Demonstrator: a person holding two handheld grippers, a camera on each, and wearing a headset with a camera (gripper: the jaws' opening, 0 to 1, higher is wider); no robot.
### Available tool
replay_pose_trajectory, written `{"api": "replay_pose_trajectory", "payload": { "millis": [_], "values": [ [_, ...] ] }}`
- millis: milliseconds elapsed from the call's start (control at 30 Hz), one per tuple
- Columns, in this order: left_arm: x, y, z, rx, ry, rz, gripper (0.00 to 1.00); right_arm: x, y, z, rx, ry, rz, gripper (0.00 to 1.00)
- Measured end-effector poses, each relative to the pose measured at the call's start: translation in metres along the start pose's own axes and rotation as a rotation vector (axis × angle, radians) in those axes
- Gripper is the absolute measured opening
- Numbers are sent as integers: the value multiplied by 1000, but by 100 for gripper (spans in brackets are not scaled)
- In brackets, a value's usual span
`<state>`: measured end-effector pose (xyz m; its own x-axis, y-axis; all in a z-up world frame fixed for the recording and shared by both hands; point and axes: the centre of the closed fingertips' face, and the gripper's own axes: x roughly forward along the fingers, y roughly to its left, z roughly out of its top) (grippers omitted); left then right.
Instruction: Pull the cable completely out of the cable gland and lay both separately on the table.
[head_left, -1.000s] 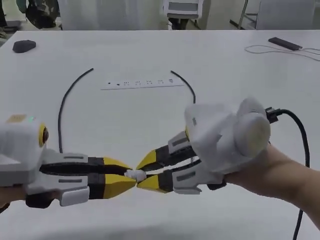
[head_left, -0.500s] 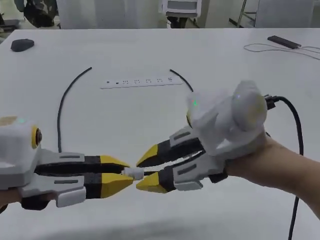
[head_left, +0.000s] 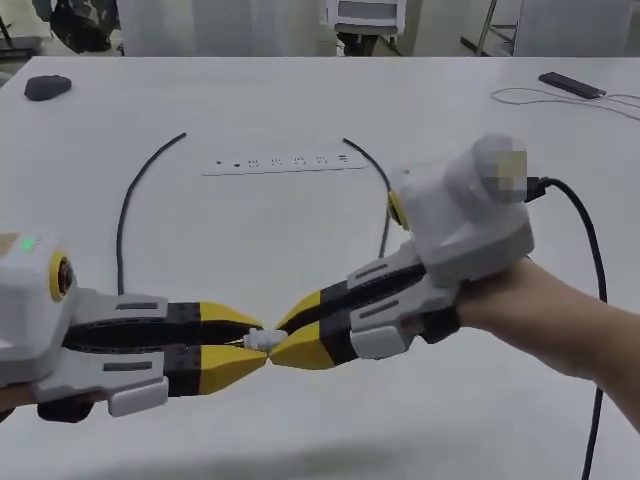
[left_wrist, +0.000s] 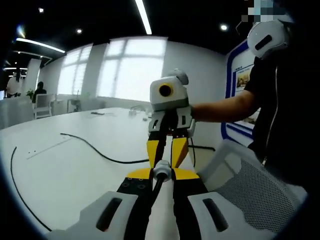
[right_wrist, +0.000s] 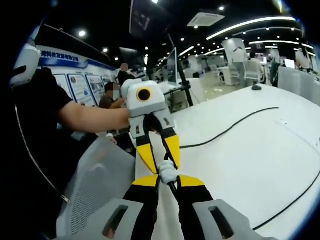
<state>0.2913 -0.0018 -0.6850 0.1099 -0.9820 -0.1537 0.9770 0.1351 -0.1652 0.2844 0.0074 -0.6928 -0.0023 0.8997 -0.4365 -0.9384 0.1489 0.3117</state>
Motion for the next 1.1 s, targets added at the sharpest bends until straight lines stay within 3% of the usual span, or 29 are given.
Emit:
{"api": "replay_pose_trajectory", "payload": {
  "millis": [100, 233, 300, 500, 633, 700, 800, 833, 1100],
  "values": [
    [0, 0, -1, -5, 2, -3, 14, 1, 1, -1, -9, 4, 0, 9],
    [0, 2, -1, -42, 0, 5, 14, 1, 0, 1, -105, 4, -32, 8],
    [0, 4, -2, -97, 0, 9, 14, 1, -1, 1, -175, 11, -52, 8],
    [1, 6, -7, -165, 14, 17, 14, 4, -5, -4, -374, 79, -122, 8],
    [0, 7, -6, -155, 10, 26, 14, 4, -7, -3, -413, 78, -139, 8],
    [0, 8, -5, -136, 9, 32, 14, 3, -9, -2, -382, 87, -145, 9],
    [0, 9, -12, -131, 42, 35, 14, 0, -16, -18, -364, 188, -152, 6],
    [-1, 9, -13, -144, 45, 30, 14, 0, -17, -19, -375, 191, -162, 1],
    [0, 8, -12, -125, 49, 31, 14, 1, -16, -17, -378, 188, -164, 1]
  ]
}}
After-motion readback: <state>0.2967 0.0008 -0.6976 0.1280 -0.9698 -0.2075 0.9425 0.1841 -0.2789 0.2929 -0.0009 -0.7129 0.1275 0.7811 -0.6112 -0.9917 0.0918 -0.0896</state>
